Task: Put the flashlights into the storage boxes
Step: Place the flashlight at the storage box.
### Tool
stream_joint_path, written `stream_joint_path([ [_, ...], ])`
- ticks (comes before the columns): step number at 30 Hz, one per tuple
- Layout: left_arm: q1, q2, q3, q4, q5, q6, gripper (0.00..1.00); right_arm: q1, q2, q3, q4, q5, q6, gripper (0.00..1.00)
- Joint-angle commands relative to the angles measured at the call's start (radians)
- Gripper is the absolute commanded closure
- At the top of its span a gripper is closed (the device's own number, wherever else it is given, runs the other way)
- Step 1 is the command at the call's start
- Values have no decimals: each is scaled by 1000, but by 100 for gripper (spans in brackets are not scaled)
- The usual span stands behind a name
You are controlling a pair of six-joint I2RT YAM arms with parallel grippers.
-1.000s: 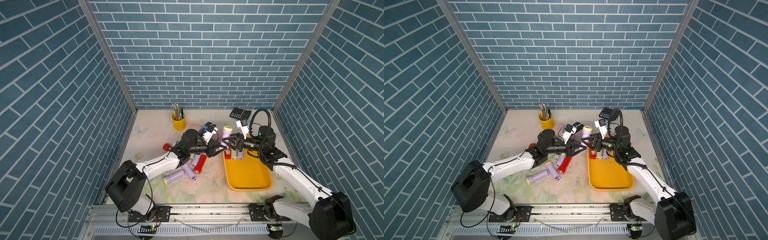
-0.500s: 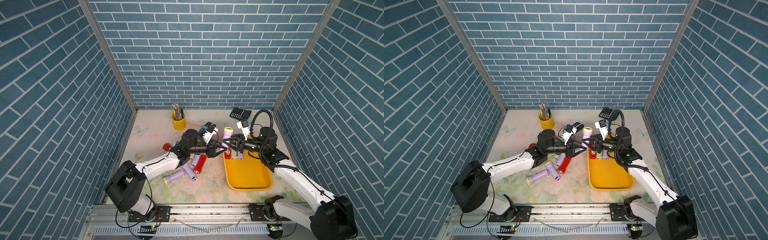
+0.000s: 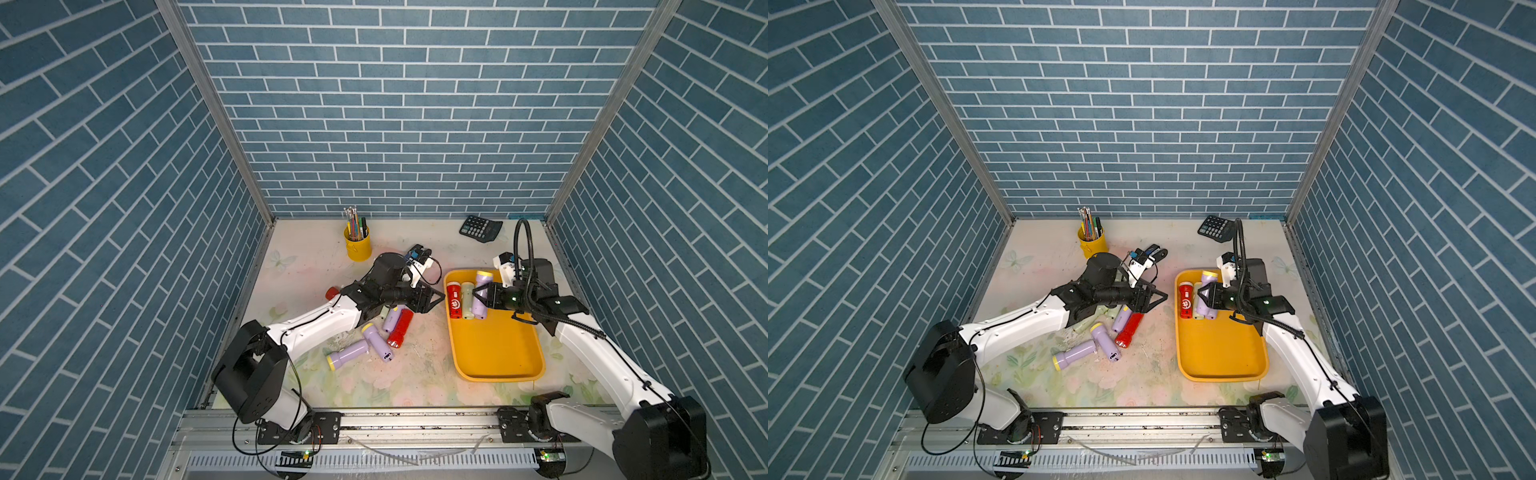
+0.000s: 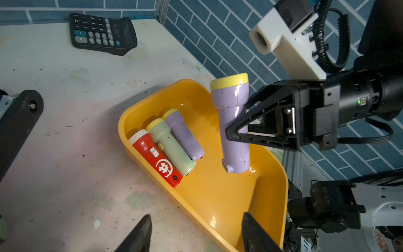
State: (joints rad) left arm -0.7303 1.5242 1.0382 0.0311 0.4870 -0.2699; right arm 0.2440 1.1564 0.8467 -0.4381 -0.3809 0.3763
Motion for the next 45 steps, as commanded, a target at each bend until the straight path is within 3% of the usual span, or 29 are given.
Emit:
stream_joint_path([
  [1, 6, 31, 37, -145, -50, 67, 35, -37, 100, 120, -257, 190, -21, 79],
  [6, 6, 58, 61, -179, -70, 69, 35, -83, 261, 215, -364, 215, -19, 76],
  [24, 6, 107, 138, -283, -108, 97, 36, -202, 549, 343, -291, 14, -57, 70],
  [45, 6, 90, 135, -303, -127, 97, 37, -225, 639, 398, -308, -12, -69, 47],
])
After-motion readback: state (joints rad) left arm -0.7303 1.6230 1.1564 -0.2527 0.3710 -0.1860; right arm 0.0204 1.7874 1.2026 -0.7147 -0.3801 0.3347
